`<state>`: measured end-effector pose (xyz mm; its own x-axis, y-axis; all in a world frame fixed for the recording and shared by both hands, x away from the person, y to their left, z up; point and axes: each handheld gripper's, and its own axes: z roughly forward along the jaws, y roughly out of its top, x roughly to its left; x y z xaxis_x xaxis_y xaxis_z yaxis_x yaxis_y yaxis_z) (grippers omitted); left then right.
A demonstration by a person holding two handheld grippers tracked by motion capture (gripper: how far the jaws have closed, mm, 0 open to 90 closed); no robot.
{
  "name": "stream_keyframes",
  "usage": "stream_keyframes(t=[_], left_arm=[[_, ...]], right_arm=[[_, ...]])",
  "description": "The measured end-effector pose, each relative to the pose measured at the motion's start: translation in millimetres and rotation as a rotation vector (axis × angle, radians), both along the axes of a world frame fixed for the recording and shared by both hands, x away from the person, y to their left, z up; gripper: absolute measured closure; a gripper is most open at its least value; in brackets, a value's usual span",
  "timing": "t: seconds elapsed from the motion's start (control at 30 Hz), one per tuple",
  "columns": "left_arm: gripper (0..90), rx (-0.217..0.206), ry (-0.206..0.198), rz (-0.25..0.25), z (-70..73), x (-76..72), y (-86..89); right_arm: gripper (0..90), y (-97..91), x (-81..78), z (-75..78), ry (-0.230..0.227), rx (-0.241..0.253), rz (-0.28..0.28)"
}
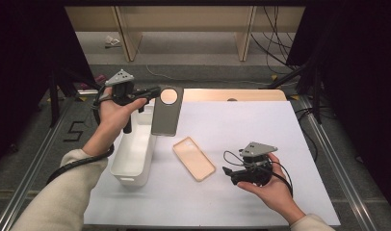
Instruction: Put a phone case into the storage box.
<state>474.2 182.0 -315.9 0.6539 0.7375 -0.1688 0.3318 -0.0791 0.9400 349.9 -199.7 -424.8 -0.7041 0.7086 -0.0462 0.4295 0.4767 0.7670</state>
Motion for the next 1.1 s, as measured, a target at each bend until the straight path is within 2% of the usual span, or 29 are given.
stream_keyframes(t=[0.4,0.87,1.1], left_arm=[[82.4,0.003,-0.014,0.041,1.3,7.8,20.3],[82.4,-0.001,-0.018,0.053,1.4,16.4,40.8],[82.4,0.024,-0.028,0.061,2.9,20.4,46.6]], right_arm=[[17.0,0.1,0.1,0.0,0.002,-0.004,0.002],[17.0,-0.7,0.7,-0.2,0.005,-0.002,-0.002],[17.0,-0.6,1.0,-0.6,0.007,-0.002,-0.001]])
